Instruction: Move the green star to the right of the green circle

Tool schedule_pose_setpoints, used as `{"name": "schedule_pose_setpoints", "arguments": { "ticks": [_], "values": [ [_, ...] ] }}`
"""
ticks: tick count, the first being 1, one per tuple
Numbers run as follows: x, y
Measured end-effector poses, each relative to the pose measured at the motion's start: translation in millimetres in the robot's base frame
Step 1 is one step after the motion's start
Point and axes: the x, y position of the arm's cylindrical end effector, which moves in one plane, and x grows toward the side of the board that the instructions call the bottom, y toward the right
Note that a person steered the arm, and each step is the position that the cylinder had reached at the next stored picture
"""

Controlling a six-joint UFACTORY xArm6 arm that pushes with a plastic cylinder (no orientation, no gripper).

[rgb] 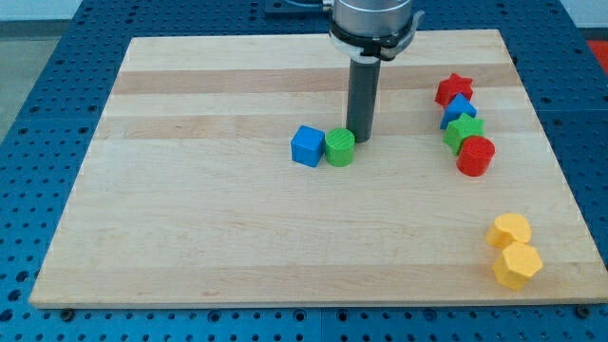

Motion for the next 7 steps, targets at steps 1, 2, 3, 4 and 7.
{"name": "schedule_pose_setpoints", "arguments": {
  "ticks": [1, 2, 3, 4, 7],
  "values": [
    [-37.2, 15.7],
    [-98.9, 15.7],
    [-145.8, 64.2],
    [-146.6, 158.2],
    [-8.4, 248.0]
  ]
}}
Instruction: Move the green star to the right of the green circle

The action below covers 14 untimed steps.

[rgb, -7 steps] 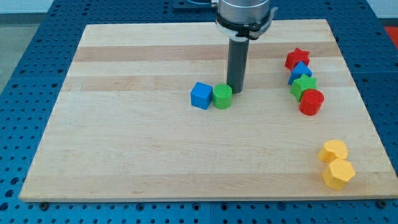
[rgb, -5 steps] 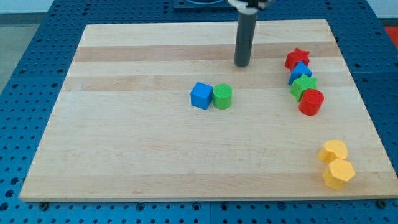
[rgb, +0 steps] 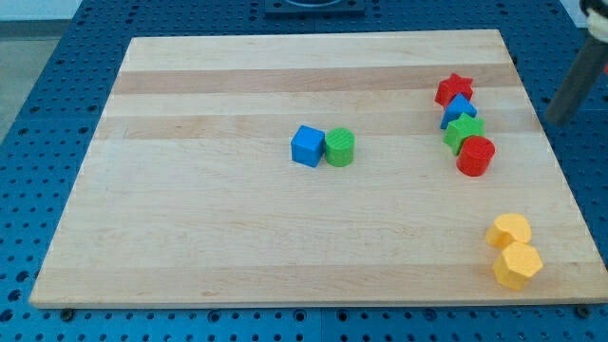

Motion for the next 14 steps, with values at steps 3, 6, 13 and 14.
{"name": "schedule_pose_setpoints", "arguments": {
  "ticks": [3, 6, 13, 14],
  "values": [
    [5.9, -114.7],
    [29.3, -148.2],
    [46.2, -215.2],
    [53.7, -216.9]
  ]
}}
